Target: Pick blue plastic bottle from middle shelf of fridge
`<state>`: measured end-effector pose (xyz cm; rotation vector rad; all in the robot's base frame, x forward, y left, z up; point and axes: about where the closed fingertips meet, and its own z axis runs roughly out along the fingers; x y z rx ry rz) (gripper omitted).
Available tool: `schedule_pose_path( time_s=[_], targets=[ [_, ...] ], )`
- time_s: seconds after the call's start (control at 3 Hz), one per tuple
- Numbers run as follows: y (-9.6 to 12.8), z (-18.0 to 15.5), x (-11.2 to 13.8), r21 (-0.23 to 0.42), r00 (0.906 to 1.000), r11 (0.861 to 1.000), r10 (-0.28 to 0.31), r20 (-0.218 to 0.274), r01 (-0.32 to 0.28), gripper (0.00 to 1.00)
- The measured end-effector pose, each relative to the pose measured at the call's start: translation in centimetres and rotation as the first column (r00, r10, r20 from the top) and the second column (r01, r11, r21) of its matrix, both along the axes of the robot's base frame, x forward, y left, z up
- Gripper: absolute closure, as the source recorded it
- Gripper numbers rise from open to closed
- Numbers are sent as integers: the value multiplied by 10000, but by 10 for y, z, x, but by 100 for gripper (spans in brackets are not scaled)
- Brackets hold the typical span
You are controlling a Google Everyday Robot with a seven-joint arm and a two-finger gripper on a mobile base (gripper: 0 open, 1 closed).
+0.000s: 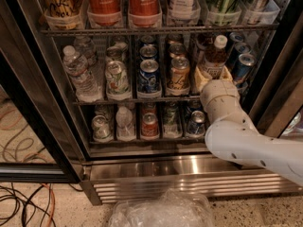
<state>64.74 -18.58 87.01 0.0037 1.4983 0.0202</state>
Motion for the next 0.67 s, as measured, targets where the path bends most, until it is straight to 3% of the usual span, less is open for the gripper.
schedule_pose_path(
  time_s=[0.33,0.67],
  targets=[
    [11,6,-14,106,9982,9999,-65,591,59,100],
    [12,7,-16,139,9970,9998,-120,759,110,100]
  ],
)
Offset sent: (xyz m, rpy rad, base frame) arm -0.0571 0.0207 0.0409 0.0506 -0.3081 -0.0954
